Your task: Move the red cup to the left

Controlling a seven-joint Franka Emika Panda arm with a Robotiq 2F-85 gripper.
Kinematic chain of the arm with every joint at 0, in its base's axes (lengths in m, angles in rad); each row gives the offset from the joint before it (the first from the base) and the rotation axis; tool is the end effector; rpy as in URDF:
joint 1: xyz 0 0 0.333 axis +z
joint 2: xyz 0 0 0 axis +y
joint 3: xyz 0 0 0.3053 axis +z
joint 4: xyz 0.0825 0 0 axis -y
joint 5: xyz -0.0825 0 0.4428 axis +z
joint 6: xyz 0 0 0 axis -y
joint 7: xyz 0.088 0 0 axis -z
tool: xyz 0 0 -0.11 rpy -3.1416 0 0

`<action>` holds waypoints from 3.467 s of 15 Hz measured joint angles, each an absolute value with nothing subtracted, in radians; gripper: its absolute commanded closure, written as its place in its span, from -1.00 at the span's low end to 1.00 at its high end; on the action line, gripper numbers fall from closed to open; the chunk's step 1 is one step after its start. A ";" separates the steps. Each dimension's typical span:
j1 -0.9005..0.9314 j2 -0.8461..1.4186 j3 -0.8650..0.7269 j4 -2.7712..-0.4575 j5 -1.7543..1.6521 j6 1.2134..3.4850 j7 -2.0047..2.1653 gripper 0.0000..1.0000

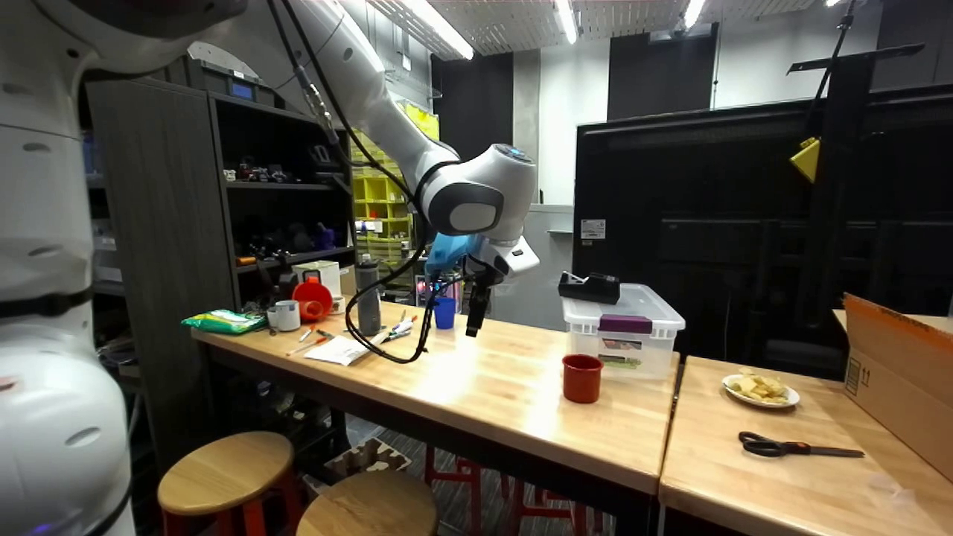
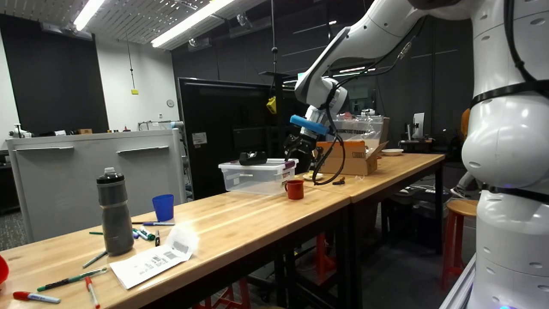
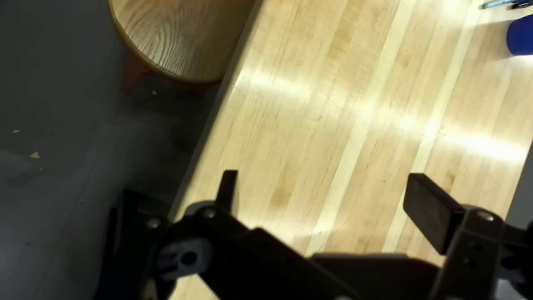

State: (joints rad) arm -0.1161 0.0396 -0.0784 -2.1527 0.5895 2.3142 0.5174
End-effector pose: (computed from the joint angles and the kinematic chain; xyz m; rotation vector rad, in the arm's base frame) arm 0.5963 -0.1052 0.3485 -2.2878 1.3878 -0.0601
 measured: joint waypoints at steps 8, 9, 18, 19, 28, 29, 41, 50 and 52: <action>-0.121 0.127 -0.093 -2.084 0.670 2.563 0.624 -1.00; -0.121 0.149 -0.100 -2.062 0.667 2.570 0.657 -1.00; -0.158 0.406 -0.163 -1.791 0.569 2.482 0.975 -1.00; -0.167 0.422 -0.164 -1.763 0.568 2.460 0.990 -1.00; -0.240 0.512 -0.150 -1.555 0.583 2.114 1.010 -1.00; -0.241 0.524 -0.149 -1.535 0.584 2.087 1.013 -1.00; -0.276 0.748 -0.205 -1.335 0.457 2.163 1.184 -1.00; -0.309 0.815 -0.197 -1.229 0.367 2.172 1.092 -1.00; -0.254 0.791 -0.189 -1.239 0.323 2.181 1.067 -1.00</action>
State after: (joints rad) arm -0.2543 0.7911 -0.1888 -1.2391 0.3228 2.1806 1.0666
